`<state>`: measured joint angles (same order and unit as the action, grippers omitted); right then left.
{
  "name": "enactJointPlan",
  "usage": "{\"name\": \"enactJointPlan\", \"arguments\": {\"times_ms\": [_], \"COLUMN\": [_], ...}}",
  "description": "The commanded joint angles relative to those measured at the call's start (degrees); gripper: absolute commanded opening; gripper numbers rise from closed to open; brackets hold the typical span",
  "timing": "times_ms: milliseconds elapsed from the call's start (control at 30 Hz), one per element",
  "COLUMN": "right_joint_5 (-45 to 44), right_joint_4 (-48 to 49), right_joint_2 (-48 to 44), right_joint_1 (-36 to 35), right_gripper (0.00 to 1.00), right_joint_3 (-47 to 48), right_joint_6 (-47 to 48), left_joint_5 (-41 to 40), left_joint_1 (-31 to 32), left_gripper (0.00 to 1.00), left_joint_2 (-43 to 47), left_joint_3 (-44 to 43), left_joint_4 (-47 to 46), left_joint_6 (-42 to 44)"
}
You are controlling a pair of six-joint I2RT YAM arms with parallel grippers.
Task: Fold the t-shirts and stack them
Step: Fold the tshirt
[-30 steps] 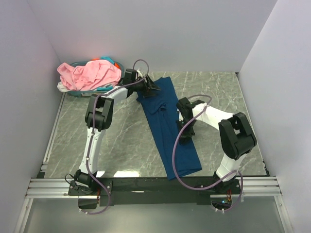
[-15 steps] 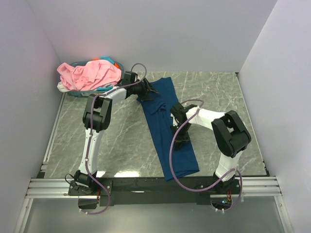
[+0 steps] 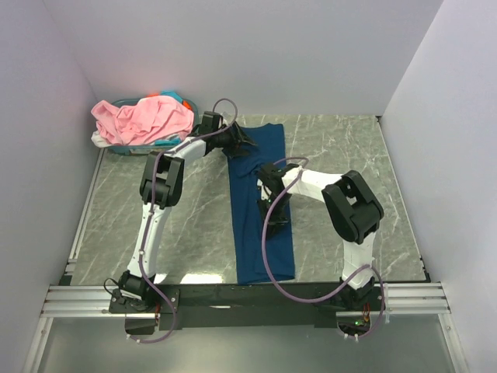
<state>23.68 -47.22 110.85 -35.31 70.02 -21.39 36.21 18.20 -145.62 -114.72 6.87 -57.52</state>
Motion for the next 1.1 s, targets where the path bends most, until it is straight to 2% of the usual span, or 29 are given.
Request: {"name": "enactJointPlan", "arguments": {"times_ms": [0, 233, 367, 633, 733, 767, 900, 967, 1000, 1067], "right_joint_5": [-1.7, -0.9, -2.6, -9.1, -8.9, -9.4, -9.9, -9.4, -8.9, -8.5], "right_joint_4": [3.5, 2.4, 1.2, -3.4, -3.6, -3.4, -2.0, -0.1, 0.5, 2.7], "right_joint_2": [3.1, 4.8, 2.9, -10.0, -14.9, -16.2, -23.5, -25.6, -27.2, -28.8], "right_joint_1": [-0.5, -0.9, -0.9, -0.9, -0.9, -0.9, -1.0, -1.1, -1.1, -1.6], "right_gripper": [0.24, 0.25, 0.25, 0.27, 0.29, 0.34, 0.36, 0.37, 0.37, 0.39], "right_joint_3": [2.7, 7.0, 7.9, 2.6, -1.7, -3.0, -10.5, -12.7, -14.5, -16.4], "right_joint_6": [0.0, 1.2, 2.0, 2.9, 1.6, 1.2, -1.4, -2.8, -3.3, -4.5], "left_joint_5": [-2.3, -0.5, 0.1, -0.3, -1.9, -2.5, -9.7, -13.9, -16.0, -21.3], "left_joint_1": [-0.5, -1.1, -1.0, -0.9, -0.5, -0.4, 2.3, 3.8, 5.3, 6.8], "left_gripper": [0.64, 0.64, 0.65, 0.68, 0.68, 0.68, 0.68, 0.68, 0.68, 0.69], "left_joint_2": [-3.8, -6.7, -5.6, 3.3, 8.2, 9.6, 20.9, 26.1, 31.5, 37.4], "left_joint_3": [-2.4, -5.7, -5.6, -3.8, -1.7, -1.2, 4.8, 11.7, 14.7, 25.6], "left_joint_4": [-2.4, -9.6, -13.5, -19.9, -18.5, -17.4, -8.9, -3.2, -2.1, -1.5], "left_joint_6": [2.1, 2.0, 1.9, 1.3, 2.4, 3.1, 10.6, 15.6, 16.6, 17.6]}}
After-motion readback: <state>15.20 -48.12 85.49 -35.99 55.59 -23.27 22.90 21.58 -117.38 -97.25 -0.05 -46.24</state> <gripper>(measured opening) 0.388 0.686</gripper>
